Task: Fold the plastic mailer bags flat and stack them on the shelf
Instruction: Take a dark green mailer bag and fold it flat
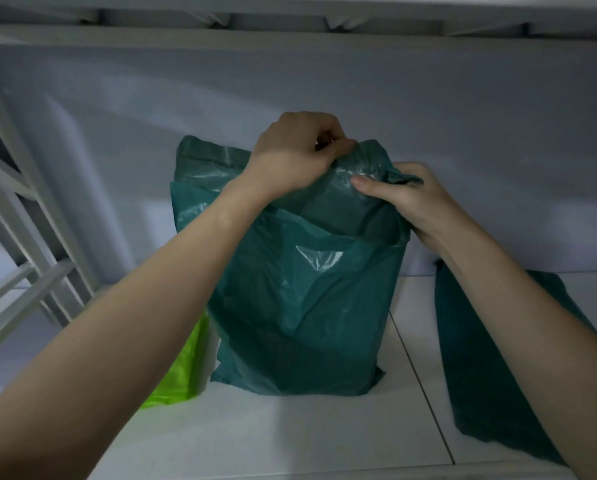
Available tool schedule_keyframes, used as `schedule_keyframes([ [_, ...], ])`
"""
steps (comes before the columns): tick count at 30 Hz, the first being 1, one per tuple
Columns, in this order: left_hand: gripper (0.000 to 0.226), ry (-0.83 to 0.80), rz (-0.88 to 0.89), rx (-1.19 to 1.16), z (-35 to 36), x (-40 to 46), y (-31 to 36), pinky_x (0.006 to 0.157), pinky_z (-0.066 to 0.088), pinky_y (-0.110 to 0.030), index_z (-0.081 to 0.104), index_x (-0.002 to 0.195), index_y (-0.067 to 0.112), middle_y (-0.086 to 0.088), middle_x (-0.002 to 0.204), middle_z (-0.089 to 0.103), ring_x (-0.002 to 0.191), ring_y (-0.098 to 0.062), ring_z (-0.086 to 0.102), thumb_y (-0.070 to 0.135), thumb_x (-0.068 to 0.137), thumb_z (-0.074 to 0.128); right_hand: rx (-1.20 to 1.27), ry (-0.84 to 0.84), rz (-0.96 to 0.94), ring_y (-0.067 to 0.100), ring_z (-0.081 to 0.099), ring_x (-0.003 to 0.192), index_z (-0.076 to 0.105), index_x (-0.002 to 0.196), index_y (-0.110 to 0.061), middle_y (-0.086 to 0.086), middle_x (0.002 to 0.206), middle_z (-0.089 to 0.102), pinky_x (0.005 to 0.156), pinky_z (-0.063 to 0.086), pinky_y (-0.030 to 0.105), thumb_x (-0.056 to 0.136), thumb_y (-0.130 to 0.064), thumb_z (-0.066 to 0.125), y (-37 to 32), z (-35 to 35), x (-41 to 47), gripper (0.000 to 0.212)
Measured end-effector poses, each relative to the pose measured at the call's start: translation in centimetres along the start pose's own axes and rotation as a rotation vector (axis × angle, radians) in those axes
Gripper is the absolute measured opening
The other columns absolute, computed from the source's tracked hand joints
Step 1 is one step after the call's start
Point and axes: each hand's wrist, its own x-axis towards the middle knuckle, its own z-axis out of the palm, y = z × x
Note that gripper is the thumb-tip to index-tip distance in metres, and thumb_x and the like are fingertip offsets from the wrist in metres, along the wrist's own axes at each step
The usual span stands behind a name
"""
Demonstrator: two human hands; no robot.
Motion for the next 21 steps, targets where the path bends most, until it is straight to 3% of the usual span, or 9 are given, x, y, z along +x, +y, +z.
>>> schedule_keyframes([
  [6, 0.018, -0.053, 0.01, -0.024, -0.1, -0.2, -0.4, 0.083, 0.048, -0.028, 0.06, 0.081, 0.031, 0.013, 0.085, 0.062, 0.089, -0.009, 0.06, 0.045, 0.089, 0.055, -0.042, -0.035, 0.026, 0.015, 0.07, 0.08, 0.071, 0.091, -0.009, 0.004, 0.09, 0.073, 0.069, 0.055, 0.019, 0.08, -0.019, 0.072, 0.1, -0.2, -0.2, 0.015],
  [8, 0.023, -0.065, 0.029, -0.073, -0.1, -0.5, -0.3, 0.074, 0.044, -0.018, 0.06, 0.078, 0.026, 0.017, 0.075, 0.059, 0.076, 0.002, 0.056, 0.043, 0.092, 0.052, -0.024, -0.023, 0.023, 0.013, 0.07, 0.08, 0.071, 0.09, -0.011, 0.001, 0.088, 0.074, 0.069, 0.055, 0.019, 0.081, -0.019, 0.071, 0.3, -0.1, -0.3, 0.013],
  [10, 0.036, -0.082, 0.02, -0.151, -0.4, -0.8, -0.1, 0.064, 0.037, -0.014, 0.059, 0.075, 0.017, 0.01, 0.07, 0.058, 0.064, 0.004, 0.051, 0.043, 0.096, 0.045, 0.0, -0.018, 0.019, 0.011, 0.07, 0.08, 0.071, 0.087, -0.014, -0.003, 0.084, 0.074, 0.069, 0.054, 0.018, 0.082, -0.018, 0.07, 0.5, -0.1, -0.4, 0.007],
  [12, 0.041, -0.118, -0.011, -0.175, -0.9, -0.9, 0.0, 0.067, 0.038, -0.015, 0.067, 0.084, 0.019, 0.008, 0.079, 0.065, 0.072, 0.0, 0.056, 0.051, 0.094, 0.043, 0.015, -0.012, 0.016, 0.012, 0.07, 0.082, 0.071, 0.088, -0.015, -0.003, 0.086, 0.074, 0.07, 0.054, 0.018, 0.082, -0.019, 0.07, 0.7, -0.2, -0.5, 0.007],
  [16, 0.028, -0.203, -0.009, -0.087, -1.5, -0.9, -0.7, 0.073, 0.042, -0.007, 0.069, 0.092, 0.029, 0.023, 0.083, 0.061, 0.082, 0.008, 0.056, 0.054, 0.083, 0.06, 0.047, 0.029, -0.001, 0.012, 0.07, 0.085, 0.07, 0.093, -0.016, -0.002, 0.092, 0.073, 0.071, 0.053, 0.018, 0.085, -0.025, 0.067, 0.8, -0.8, -0.7, 0.012],
  [19, 0.023, -0.12, 0.001, -0.037, -1.8, -0.8, -1.3, 0.067, 0.04, -0.007, 0.068, 0.085, 0.025, 0.023, 0.075, 0.058, 0.074, 0.005, 0.054, 0.047, 0.083, 0.064, 0.065, 0.064, -0.04, 0.009, 0.068, 0.09, 0.069, 0.092, -0.022, -0.007, 0.094, 0.073, 0.078, 0.052, 0.02, 0.082, -0.031, 0.067, 0.9, -1.7, -0.8, 0.013],
  [21, 0.02, -0.054, -0.011, -0.041, -2.0, -0.8, -1.8, 0.07, 0.041, -0.014, 0.068, 0.084, 0.025, 0.02, 0.076, 0.059, 0.075, 0.002, 0.054, 0.045, 0.083, 0.064, 0.083, 0.023, -0.031, 0.008, 0.067, 0.096, 0.065, 0.1, -0.024, -0.008, 0.101, 0.071, 0.081, 0.051, 0.022, 0.079, -0.039, 0.062, 1.1, -2.7, -1.0, 0.026],
])
